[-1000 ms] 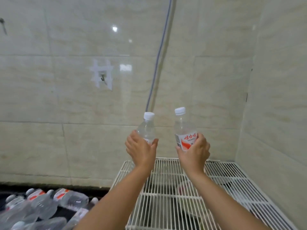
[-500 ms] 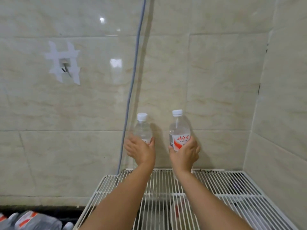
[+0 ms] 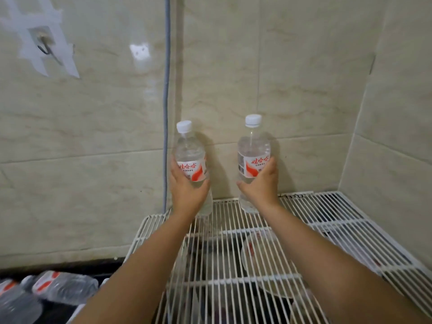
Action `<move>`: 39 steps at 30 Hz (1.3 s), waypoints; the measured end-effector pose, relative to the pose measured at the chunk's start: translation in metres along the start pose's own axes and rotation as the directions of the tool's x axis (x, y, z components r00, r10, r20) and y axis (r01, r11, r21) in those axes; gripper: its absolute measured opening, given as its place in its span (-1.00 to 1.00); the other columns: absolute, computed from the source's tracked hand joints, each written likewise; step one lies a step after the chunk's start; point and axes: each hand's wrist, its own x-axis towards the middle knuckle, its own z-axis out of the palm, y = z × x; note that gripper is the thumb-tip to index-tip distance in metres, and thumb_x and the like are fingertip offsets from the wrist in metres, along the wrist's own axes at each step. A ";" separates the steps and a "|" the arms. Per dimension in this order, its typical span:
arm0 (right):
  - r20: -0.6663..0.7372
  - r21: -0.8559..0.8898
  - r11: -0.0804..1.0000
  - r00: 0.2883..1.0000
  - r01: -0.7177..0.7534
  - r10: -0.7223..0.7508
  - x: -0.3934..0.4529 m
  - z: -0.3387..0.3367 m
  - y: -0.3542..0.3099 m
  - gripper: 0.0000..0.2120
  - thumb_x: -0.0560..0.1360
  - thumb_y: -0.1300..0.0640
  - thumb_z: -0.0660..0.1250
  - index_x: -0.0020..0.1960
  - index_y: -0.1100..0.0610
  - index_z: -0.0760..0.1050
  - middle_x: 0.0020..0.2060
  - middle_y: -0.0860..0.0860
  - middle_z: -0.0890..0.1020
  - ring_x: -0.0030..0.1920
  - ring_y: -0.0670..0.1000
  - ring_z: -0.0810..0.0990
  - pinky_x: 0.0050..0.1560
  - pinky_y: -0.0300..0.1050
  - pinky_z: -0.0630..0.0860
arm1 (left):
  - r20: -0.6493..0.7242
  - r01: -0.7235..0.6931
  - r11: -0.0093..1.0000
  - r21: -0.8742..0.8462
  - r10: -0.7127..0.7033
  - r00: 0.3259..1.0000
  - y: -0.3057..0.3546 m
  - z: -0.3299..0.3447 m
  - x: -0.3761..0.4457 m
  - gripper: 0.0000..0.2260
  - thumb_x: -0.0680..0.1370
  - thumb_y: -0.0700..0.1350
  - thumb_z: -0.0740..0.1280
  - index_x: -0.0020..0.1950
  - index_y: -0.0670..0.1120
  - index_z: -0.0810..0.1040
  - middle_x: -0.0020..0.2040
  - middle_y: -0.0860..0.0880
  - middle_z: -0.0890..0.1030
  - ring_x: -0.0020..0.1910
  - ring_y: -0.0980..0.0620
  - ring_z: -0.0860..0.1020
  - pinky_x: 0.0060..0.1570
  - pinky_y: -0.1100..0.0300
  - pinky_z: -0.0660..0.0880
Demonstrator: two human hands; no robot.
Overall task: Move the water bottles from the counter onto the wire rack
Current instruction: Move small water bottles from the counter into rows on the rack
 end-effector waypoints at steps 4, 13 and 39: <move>-0.034 0.060 0.998 0.999 -0.002 0.004 -0.003 0.001 0.000 -0.30 0.34 0.28 0.46 0.35 0.21 0.15 0.26 0.17 0.37 0.25 0.13 0.43 0.06 -0.22 0.34 | 0.069 -0.012 1.000 0.023 0.011 0.998 -0.006 -0.002 -0.006 -0.16 0.41 -0.12 0.44 0.50 -0.02 -0.05 0.42 -0.09 0.28 0.36 -0.09 0.34 0.28 0.00 0.33; -0.111 0.026 0.999 0.993 0.032 -0.029 -0.014 0.031 -0.010 -0.32 0.36 0.25 0.45 0.37 0.22 0.17 0.28 0.19 0.34 0.29 0.14 0.39 0.22 -0.09 0.39 | -0.025 0.010 1.000 -0.001 -0.010 1.000 -0.004 0.018 -0.014 -0.24 0.45 -0.14 0.40 0.50 -0.07 -0.01 0.37 -0.14 0.27 0.36 -0.11 0.30 0.32 0.01 0.30; 0.186 -0.093 0.992 0.978 -0.084 0.100 -0.018 0.009 0.007 -0.33 0.40 0.32 0.39 0.41 0.12 0.15 0.31 0.14 0.37 0.26 0.13 0.43 0.10 -0.15 0.38 | 0.086 0.091 0.995 0.040 -0.094 0.992 0.010 0.027 -0.025 -0.28 0.52 -0.07 0.32 0.51 0.02 -0.09 0.33 -0.20 0.25 0.31 -0.16 0.31 0.24 0.02 0.35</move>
